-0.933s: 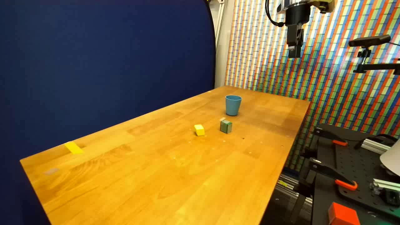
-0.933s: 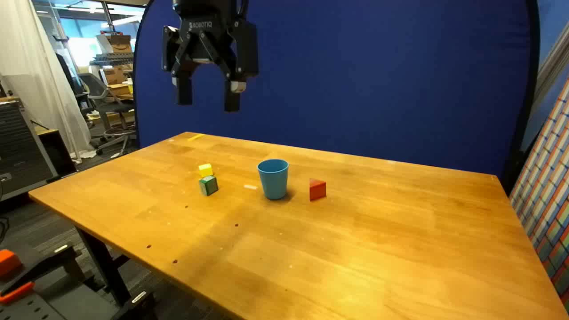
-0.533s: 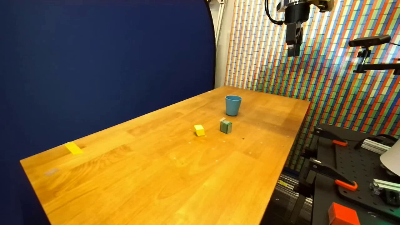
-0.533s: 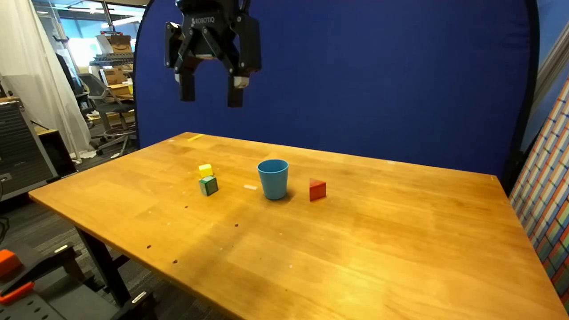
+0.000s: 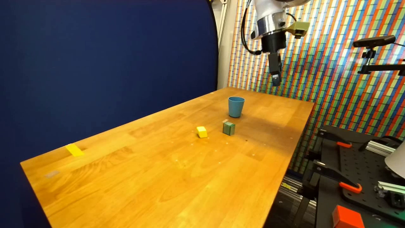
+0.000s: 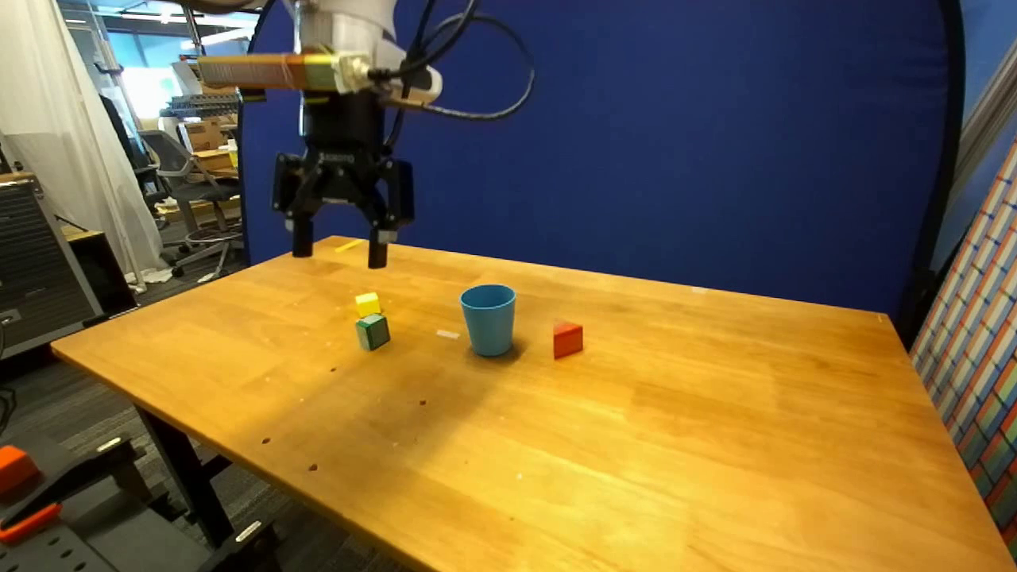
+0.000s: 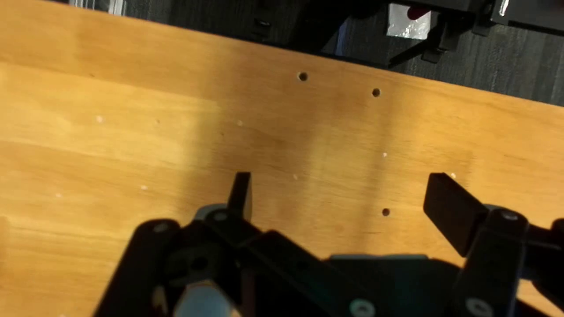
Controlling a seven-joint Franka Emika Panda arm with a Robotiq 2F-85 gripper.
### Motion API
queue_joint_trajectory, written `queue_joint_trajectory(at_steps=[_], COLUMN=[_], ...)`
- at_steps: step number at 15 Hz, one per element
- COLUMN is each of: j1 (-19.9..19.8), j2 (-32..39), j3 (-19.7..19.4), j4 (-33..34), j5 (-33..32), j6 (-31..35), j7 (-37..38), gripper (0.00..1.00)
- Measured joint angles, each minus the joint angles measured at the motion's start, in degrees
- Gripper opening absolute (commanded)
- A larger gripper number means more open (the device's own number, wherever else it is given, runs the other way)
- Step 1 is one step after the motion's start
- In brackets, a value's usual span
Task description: Put the yellow block in the blue cup
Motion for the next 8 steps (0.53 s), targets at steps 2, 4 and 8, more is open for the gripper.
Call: queue_joint_trajectory(at_steps=[2, 4, 8], j1=[2.6, 4.6, 6.8], j2=[6.0, 12.1, 22.7], j3=[3.5, 6.6, 9.9], j4=[2.1, 5.3, 11.8], j5=[0.8, 0.7, -0.3], j6=[2.6, 5.3, 10.7], j7=[0.1, 0.3, 0.3], gripper=[1.0, 1.0, 1.0])
